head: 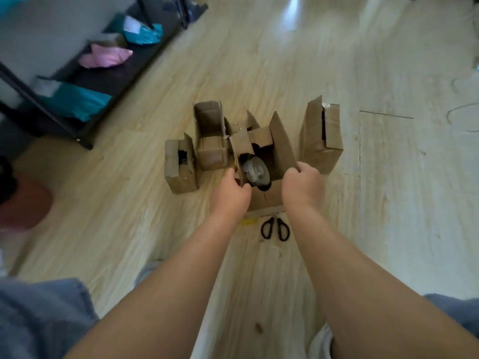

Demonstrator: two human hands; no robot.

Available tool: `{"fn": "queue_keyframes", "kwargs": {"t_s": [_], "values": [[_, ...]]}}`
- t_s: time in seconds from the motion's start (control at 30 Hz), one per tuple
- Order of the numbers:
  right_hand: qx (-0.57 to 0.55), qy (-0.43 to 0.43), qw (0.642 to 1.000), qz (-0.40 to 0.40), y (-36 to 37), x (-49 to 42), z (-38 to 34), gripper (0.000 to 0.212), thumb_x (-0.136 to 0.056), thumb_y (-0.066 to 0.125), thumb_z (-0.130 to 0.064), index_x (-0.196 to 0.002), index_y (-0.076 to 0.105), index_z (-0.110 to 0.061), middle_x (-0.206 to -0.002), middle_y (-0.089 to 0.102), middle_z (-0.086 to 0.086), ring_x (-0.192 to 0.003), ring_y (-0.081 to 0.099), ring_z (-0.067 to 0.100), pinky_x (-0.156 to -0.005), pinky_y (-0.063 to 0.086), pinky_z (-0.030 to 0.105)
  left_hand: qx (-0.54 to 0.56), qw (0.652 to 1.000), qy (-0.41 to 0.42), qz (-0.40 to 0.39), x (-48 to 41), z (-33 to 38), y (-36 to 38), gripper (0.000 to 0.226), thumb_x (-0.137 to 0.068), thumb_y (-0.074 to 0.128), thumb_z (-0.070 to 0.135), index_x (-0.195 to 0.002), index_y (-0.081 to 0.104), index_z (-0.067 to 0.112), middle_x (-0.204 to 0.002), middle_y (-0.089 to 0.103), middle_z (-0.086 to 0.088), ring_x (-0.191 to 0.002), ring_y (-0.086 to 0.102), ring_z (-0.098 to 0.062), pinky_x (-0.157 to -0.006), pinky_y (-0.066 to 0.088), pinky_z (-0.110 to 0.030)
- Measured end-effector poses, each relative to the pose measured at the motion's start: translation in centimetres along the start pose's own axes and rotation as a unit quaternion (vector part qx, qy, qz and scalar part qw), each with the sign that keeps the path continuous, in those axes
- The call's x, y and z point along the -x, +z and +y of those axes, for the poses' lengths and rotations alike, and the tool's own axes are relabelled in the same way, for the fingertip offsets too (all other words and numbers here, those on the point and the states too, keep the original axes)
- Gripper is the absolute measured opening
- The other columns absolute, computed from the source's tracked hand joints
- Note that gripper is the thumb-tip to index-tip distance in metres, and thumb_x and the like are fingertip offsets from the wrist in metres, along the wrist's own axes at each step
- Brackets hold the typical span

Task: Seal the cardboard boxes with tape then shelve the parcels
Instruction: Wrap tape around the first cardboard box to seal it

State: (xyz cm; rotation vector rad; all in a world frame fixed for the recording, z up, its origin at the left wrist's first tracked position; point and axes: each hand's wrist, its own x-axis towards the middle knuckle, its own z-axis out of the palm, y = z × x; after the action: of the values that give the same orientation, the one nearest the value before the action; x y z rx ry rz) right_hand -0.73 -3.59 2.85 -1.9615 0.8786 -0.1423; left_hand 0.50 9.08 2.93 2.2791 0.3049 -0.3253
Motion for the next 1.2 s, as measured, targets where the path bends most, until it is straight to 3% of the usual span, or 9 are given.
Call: {"fn": "queue_keyframes", "kwargs": {"t_s": [0.07,0.27,0.33,0.47,0.6,0.77,0.9,1.1,1.2], "values": [[-0.009,-0.017,0.999,-0.039,1.2,1.3,-0.7,0.027,-0.093,0.042,-0.01,-0.086,0.067,-0.018,-0.085,0.068,0.001,-0.076,0.061,0.024,-0.058,0.044,0.028,0.026,0.999,-0.017,0.017,0.4,-1.6,-1.7,0.028,-0.092,0.058,0.019,-0.119,0.058,0.023,-0.106,0.066,0.001,-0.096,0.063,-0.02,-0.082,0.053,-0.037],[0.022,-0.05,0.986,-0.157,4.0,5.2,-1.9,0.017,-0.1,0.048,-0.029,-0.088,0.056,-0.02,-0.075,0.054,-0.005,-0.069,0.053,0.014,-0.056,0.037,0.028,0.058,0.993,-0.082,0.055,2.1,-6.0,-5.4,0.025,-0.095,0.043,0.01,-0.114,0.057,0.017,-0.104,0.062,-0.008,-0.089,0.059,-0.027,-0.076,0.051,-0.038],[0.071,-0.062,0.972,-0.216,4.9,6.9,-2.0,0.007,-0.103,0.051,-0.033,-0.103,0.054,-0.027,-0.081,0.053,-0.008,-0.071,0.05,0.009,-0.057,0.037,0.025,0.061,0.991,-0.105,0.064,3.2,-7.9,-6.3,0.03,-0.097,0.042,0.01,-0.122,0.056,0.017,-0.111,0.062,-0.011,-0.097,0.06,-0.031,-0.076,0.047,-0.035],[0.128,-0.081,0.955,-0.255,6.7,9.4,0.1,0.035,-0.103,0.049,-0.022,-0.137,0.055,-0.018,-0.108,0.063,0.0,-0.085,0.057,0.016,-0.064,0.044,0.027,0.06,0.989,-0.122,0.057,5.3,-12.3,-6.7,0.041,-0.101,0.04,0.016,-0.141,0.049,0.019,-0.126,0.062,-0.009,-0.104,0.059,-0.029,-0.071,0.039,-0.031],[0.165,-0.064,0.944,-0.278,8.0,10.7,2.4,0.033,-0.103,0.049,-0.024,-0.134,0.059,-0.016,-0.113,0.068,0.007,-0.091,0.061,0.023,-0.057,0.039,0.026,0.065,0.987,-0.142,0.035,6.3,-15.1,-6.5,0.048,-0.103,0.038,0.018,-0.151,0.038,0.022,-0.142,0.053,-0.006,-0.119,0.055,-0.027,-0.083,0.041,-0.031],[0.216,-0.063,0.927,-0.3,9.4,10.9,3.2,0.036,-0.103,0.051,-0.033,-0.135,0.058,-0.017,-0.115,0.069,0.006,-0.099,0.064,0.026,-0.076,0.052,0.034,0.064,0.987,-0.144,-0.015,6.4,-16.6,-6.2,0.05,-0.107,0.032,0.037,-0.151,0.036,0.014,-0.149,0.045,-0.01,-0.135,0.044,-0.028,-0.102,0.036,-0.034],[0.23,-0.053,0.928,-0.289,10.7,10.5,2.7,0.034,-0.102,0.049,-0.047,-0.104,0.062,-0.016,-0.092,0.066,0.003,-0.088,0.063,0.023,-0.077,0.054,0.038,0.131,0.982,-0.138,0.0,6.2,-17.1,-5.7,0.05,-0.102,0.046,0.042,-0.145,0.044,0.017,-0.138,0.056,-0.005,-0.123,0.054,-0.024,-0.098,0.045,-0.037],[0.215,-0.015,0.93,-0.299,11.8,9.6,2.2,0.022,-0.103,0.054,-0.031,-0.087,0.056,-0.016,-0.069,0.053,0.001,-0.063,0.051,0.017,-0.051,0.034,0.028,0.177,0.961,-0.21,0.016,4.3,-18.8,-6.9,0.02,-0.103,0.039,0.02,-0.097,0.058,0.015,-0.086,0.058,-0.003,-0.085,0.055,-0.024,-0.069,0.04,-0.032],[0.193,0.011,0.929,-0.315,11.3,8.8,2.1,0.018,-0.102,0.057,-0.028,-0.092,0.06,-0.014,-0.069,0.052,0.0,-0.063,0.048,0.015,-0.052,0.035,0.029,0.241,0.943,-0.229,0.001,4.1,-19.9,-7.4,0.018,-0.101,0.045,0.014,-0.092,0.06,0.017,-0.088,0.062,-0.005,-0.084,0.058,-0.024,-0.07,0.043,-0.032]]}}
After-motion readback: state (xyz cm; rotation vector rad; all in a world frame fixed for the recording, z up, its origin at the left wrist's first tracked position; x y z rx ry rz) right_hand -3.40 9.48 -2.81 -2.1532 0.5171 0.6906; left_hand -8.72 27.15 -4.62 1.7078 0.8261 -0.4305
